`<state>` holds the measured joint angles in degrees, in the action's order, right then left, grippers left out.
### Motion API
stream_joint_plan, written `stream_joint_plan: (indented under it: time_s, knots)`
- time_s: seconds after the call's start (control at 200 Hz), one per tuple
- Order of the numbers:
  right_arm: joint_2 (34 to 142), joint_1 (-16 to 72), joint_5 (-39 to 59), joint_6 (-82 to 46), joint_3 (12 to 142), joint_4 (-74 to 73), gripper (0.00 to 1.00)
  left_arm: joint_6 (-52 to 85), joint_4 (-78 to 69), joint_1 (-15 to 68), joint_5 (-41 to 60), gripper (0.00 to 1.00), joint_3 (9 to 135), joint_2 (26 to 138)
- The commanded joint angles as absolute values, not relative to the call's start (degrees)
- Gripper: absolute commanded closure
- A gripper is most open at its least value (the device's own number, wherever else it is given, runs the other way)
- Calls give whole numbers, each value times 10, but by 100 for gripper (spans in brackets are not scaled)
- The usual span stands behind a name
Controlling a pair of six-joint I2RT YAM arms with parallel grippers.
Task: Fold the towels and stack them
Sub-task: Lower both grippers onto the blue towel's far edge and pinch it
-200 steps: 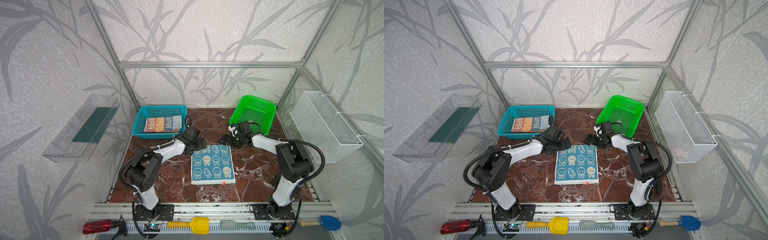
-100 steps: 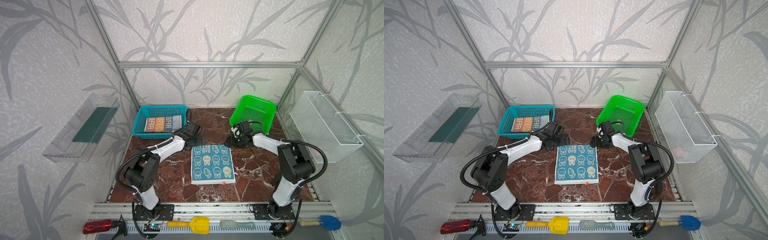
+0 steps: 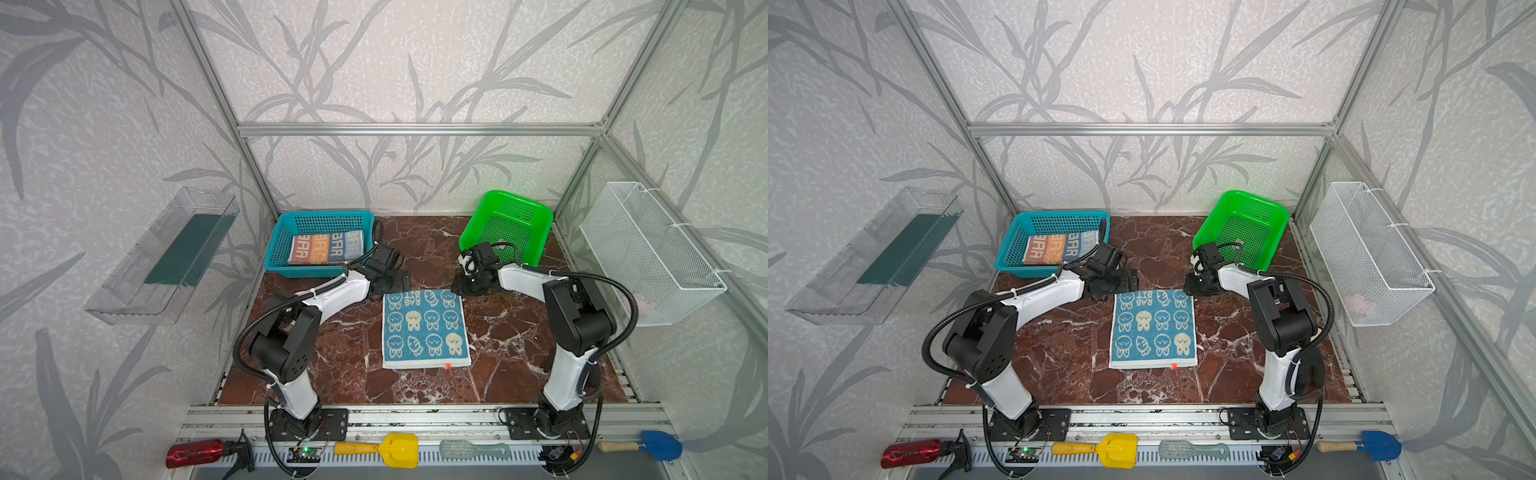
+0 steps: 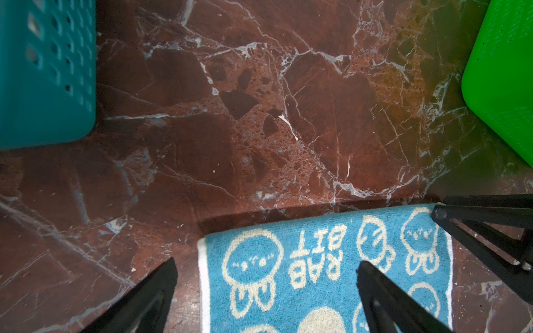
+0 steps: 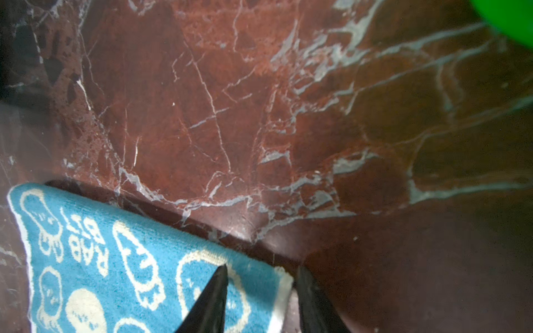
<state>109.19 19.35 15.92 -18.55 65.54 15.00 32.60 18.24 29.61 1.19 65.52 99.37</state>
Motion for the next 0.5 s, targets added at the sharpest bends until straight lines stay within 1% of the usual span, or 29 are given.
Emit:
stream_joint_plan:
  time_s: [0.0,0.155,0.28,0.36,0.495]
  knots:
    - [1116,198,146,-185,657,166,67,309,191,294,14,1,652,1012]
    - [1119,199,138,-185,661,167,79,299,191,293,17,1,652,1042]
    - [1125,199,132,-182,674,173,88,292,172,293,37,8,649,1066]
    - [1130,198,133,-182,682,177,89,286,161,292,39,12,646,1073]
    - [1134,199,134,-178,692,182,90,283,154,283,28,14,634,1064]
